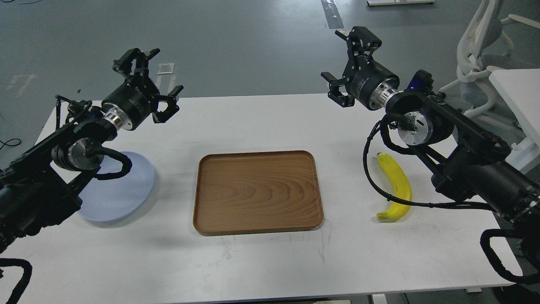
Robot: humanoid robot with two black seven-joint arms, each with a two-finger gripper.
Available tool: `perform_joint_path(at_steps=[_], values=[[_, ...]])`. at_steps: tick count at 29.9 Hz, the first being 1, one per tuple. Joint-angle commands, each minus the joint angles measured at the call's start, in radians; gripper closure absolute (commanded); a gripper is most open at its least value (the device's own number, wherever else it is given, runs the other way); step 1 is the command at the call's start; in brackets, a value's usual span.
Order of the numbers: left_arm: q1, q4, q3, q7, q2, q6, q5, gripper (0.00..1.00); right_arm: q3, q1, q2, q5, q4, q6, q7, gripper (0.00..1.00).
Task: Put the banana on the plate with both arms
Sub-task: 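Move the left gripper toward the light blue plate's rim, then grasp the light blue plate's rim with the left gripper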
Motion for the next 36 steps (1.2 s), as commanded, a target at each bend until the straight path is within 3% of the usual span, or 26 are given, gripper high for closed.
perform_joint_path(at_steps=[1,13,15,17,18,21,23,25,29,33,36], values=[[0.013,-0.002,-0.001,0.011,-0.002,0.000,-0.001,0.02,0.000,0.000,0.021,-0.001,-0.003,-0.002,0.000,0.01],[0.011,0.006,0.000,-0.015,-0.037,0.017,0.002,0.02,0.006,-0.010,0.032,0.000,-0.012,-0.008,-0.005,0.01],[0.011,0.006,-0.001,-0.052,-0.043,0.024,0.016,0.02,0.009,-0.010,0.029,0.000,-0.010,-0.006,-0.029,0.01],[0.007,0.006,0.000,-0.134,-0.045,0.027,0.074,0.02,0.035,-0.019,0.028,0.002,-0.009,-0.006,-0.063,0.01],[0.007,0.006,0.000,-0.134,-0.045,0.027,0.074,0.02,0.036,-0.019,0.028,0.002,-0.009,-0.006,-0.063,0.01],[0.002,0.006,0.000,-0.242,-0.042,0.064,0.234,0.02,0.045,-0.040,0.028,0.002,0.003,-0.005,-0.064,0.01],[-0.005,-0.003,0.000,-0.338,-0.028,0.176,0.411,0.02,0.045,-0.052,0.026,0.002,0.011,-0.005,-0.061,0.01],[-0.012,-0.008,0.000,-0.346,-0.016,0.234,0.514,0.02,0.045,-0.057,0.026,0.002,0.011,-0.003,-0.058,0.01],[-0.016,-0.082,0.002,-0.346,0.128,0.360,0.879,0.02,0.049,-0.068,0.029,0.000,0.011,-0.003,-0.054,0.01],[-0.015,-0.089,0.081,-0.346,0.251,0.374,1.087,0.02,0.083,-0.071,0.035,0.000,0.011,-0.005,-0.054,0.01],[-0.001,-0.088,0.179,-0.346,0.384,0.431,1.157,0.02,0.121,-0.088,0.034,0.000,0.005,-0.005,-0.054,0.01]])
